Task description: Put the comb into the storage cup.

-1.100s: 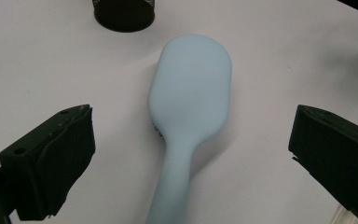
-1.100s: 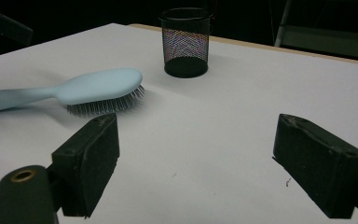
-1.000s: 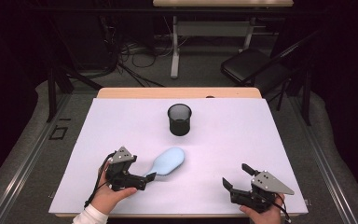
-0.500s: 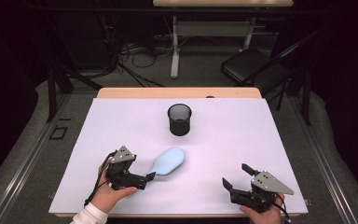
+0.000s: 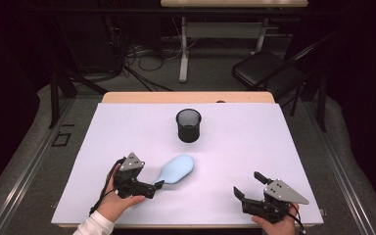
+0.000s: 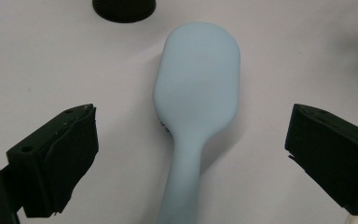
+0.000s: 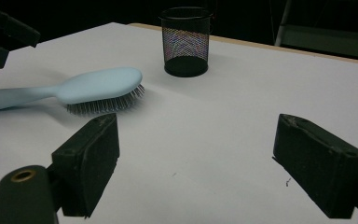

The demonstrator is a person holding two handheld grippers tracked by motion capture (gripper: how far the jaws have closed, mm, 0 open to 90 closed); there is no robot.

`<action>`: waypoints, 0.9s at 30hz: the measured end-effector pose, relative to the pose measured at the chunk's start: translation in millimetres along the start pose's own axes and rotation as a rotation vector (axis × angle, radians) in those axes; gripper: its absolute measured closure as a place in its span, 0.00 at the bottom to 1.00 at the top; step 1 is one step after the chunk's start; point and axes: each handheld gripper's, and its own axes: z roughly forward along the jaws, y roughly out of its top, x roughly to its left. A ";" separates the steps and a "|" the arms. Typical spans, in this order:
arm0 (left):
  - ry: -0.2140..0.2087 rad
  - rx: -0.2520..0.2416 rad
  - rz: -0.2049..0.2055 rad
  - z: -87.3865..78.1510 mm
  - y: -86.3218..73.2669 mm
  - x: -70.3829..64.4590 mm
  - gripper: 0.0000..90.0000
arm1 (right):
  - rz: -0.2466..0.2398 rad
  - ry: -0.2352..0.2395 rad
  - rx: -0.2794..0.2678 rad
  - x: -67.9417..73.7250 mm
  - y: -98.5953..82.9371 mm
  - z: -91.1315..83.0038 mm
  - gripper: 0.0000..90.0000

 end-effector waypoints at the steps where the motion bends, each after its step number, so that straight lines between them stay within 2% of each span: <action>1: 0.001 0.002 0.004 0.4 0.1 0.0 0.03 | 0.001 0.001 0.000 -0.1 -0.1 0.2 0.16; 12: 0.010 0.030 0.020 4.6 0.5 -0.8 0.09 | 0.001 0.002 -0.001 -0.1 -0.1 0.2 0.16; 18: 0.009 0.045 0.030 5.7 0.8 -0.9 0.17 | -0.001 0.003 -0.001 -0.1 -0.2 0.5 0.16; 20: -0.002 0.054 0.022 7.9 0.4 -1.0 0.17 | 0.001 0.003 0.000 -0.1 -0.2 0.6 0.16; 27: 0.007 0.085 0.046 12.1 -0.6 -2.4 0.18 | 0.000 0.002 -0.001 0.0 -0.2 0.7 0.16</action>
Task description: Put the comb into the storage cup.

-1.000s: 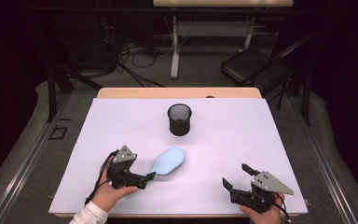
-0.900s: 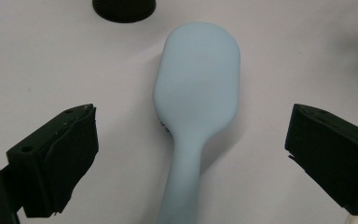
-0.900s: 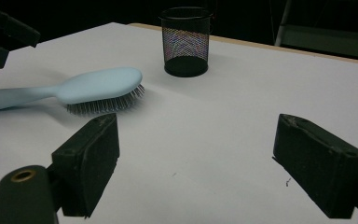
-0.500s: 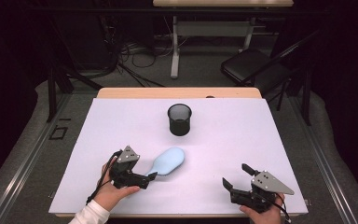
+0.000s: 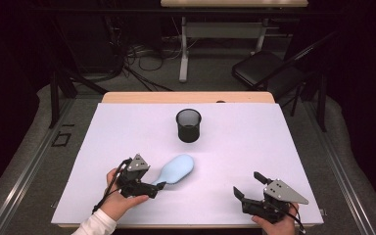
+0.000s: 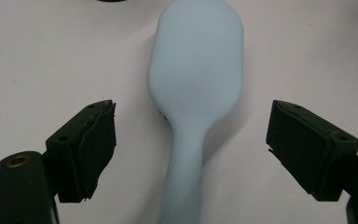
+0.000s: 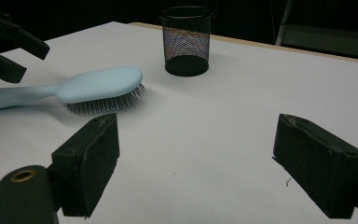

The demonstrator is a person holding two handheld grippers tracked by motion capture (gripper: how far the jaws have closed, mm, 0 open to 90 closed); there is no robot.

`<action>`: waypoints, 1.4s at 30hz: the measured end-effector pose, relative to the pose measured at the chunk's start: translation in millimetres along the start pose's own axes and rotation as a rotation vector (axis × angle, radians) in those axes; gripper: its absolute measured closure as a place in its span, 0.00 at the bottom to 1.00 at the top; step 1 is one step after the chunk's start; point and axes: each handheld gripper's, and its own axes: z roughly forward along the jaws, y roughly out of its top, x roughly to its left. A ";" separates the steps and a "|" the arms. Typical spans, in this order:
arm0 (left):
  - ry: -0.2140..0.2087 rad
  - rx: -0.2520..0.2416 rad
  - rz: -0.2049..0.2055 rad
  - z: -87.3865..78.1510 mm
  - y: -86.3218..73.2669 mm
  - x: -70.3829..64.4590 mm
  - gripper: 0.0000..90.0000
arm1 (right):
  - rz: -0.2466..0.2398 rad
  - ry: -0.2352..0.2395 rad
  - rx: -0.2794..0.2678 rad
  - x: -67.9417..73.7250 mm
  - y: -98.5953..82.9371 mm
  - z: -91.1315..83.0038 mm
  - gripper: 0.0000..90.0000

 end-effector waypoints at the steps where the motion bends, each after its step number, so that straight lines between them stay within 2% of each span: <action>1: 0.004 0.002 0.006 0.7 0.2 -0.2 0.18 | 0.001 0.002 0.002 -0.1 0.0 -0.1 0.16; 11: 0.018 0.040 0.047 4.8 1.8 -1.3 0.24 | 0.000 0.003 0.001 -0.2 0.0 -0.1 0.16; 20: 0.041 0.065 0.057 8.2 3.9 -2.3 0.26 | 0.001 0.002 0.001 0.1 0.0 0.0 0.16; 22: 0.024 0.068 0.060 9.2 4.2 -2.3 0.29 | 0.007 0.004 0.003 0.3 -0.1 0.1 0.16; 34: 0.011 0.112 0.073 13.4 7.6 -3.6 0.37 | 0.004 0.005 0.003 0.2 -0.2 0.3 0.16; 38: -0.003 0.122 0.085 15.3 8.3 -3.4 0.42 | 0.000 0.003 0.001 0.0 0.0 -0.1 0.16; 39: -0.007 0.121 0.089 15.7 8.3 -3.7 0.46 | 0.001 0.004 0.002 -0.2 -0.1 -0.1 0.16; 42: -0.011 0.131 0.091 17.7 8.3 -3.4 0.47 | 0.005 0.004 0.003 0.2 -0.2 -0.1 0.16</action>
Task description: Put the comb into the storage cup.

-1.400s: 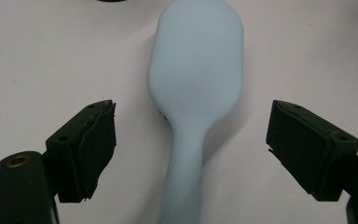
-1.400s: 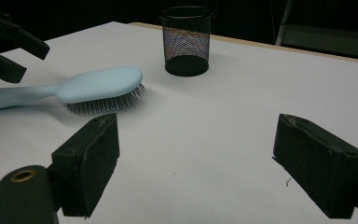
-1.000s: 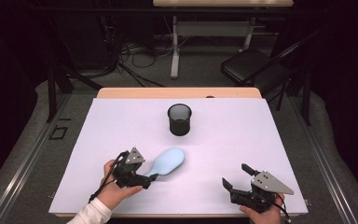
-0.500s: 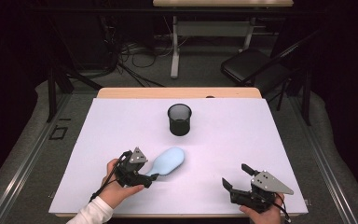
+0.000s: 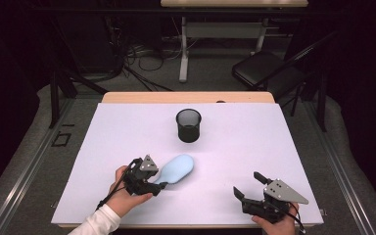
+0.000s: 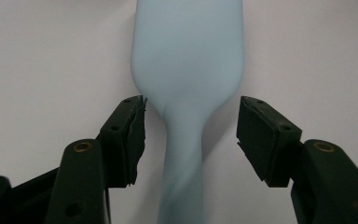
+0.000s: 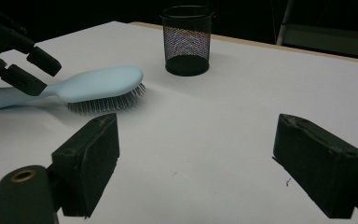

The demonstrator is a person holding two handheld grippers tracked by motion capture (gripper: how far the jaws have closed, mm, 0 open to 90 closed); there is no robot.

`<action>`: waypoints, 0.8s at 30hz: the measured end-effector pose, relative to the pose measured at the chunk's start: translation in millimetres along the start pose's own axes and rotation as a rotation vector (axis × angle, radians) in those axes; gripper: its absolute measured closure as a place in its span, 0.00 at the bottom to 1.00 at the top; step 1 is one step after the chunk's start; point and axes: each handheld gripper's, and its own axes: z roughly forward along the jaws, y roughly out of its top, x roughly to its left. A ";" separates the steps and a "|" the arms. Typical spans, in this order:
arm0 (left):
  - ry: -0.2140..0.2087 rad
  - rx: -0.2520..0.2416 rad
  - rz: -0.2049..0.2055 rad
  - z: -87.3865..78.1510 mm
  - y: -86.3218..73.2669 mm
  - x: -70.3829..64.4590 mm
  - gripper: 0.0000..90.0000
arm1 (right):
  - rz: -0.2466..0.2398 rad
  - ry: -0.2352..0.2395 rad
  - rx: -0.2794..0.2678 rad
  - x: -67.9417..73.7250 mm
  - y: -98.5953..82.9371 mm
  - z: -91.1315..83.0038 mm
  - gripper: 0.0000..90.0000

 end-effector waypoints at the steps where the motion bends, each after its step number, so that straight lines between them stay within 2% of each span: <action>1: 0.002 0.005 -0.006 1.2 -0.1 -0.1 0.47 | 0.000 0.000 0.000 0.1 0.0 0.0 0.16; 8: 0.010 0.034 -0.002 5.3 -0.5 2.0 0.47 | -0.003 0.000 0.000 0.0 0.0 0.1 0.16; 13: 0.007 0.055 -0.005 8.1 -1.5 3.4 0.51 | 0.000 0.001 0.002 0.0 0.0 0.0 0.16; 16: 0.020 0.061 -0.001 9.8 -1.5 2.7 0.51 | -0.001 0.001 0.002 -0.1 0.0 0.1 0.16; 24: 0.013 0.092 -0.001 14.5 -0.4 2.9 0.55 | 0.000 0.000 0.003 -0.2 0.0 0.0 0.16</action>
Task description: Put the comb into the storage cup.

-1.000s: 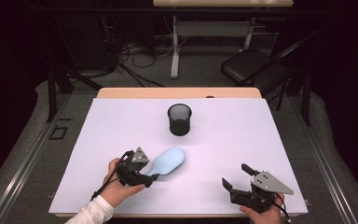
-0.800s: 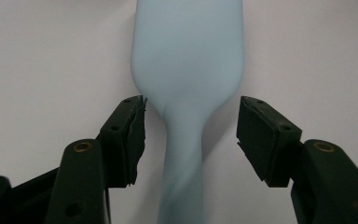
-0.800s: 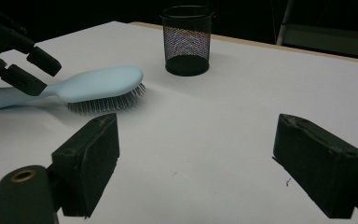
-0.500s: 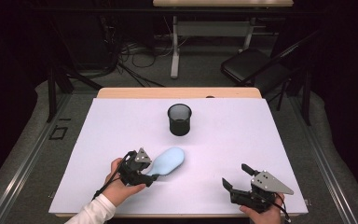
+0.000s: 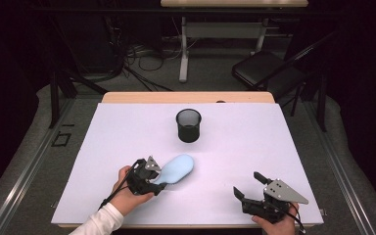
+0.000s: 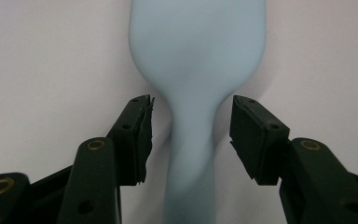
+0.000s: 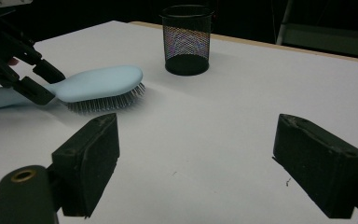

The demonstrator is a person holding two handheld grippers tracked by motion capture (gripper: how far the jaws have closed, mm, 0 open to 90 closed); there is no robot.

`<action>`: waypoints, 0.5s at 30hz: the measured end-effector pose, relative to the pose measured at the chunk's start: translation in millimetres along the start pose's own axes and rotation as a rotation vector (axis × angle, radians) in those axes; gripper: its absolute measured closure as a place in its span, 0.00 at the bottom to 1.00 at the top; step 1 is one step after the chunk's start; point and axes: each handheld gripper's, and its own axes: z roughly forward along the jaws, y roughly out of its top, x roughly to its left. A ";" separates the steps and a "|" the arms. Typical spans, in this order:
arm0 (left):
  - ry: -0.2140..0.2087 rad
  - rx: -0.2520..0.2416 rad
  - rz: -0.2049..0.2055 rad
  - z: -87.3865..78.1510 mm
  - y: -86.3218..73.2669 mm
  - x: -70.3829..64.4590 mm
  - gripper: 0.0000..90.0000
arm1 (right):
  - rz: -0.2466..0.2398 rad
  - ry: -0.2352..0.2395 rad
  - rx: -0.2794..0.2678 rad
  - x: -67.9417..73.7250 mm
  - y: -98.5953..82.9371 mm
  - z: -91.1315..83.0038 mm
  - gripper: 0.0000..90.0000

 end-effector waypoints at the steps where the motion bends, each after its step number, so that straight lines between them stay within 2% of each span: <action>1: -0.003 0.003 -0.001 0.6 0.2 0.1 0.55 | 0.001 0.000 -0.001 0.0 0.0 0.0 0.16; 15: -0.005 0.022 -0.001 7.9 1.4 1.6 0.57 | 0.000 0.001 -0.001 -0.2 0.0 0.0 0.16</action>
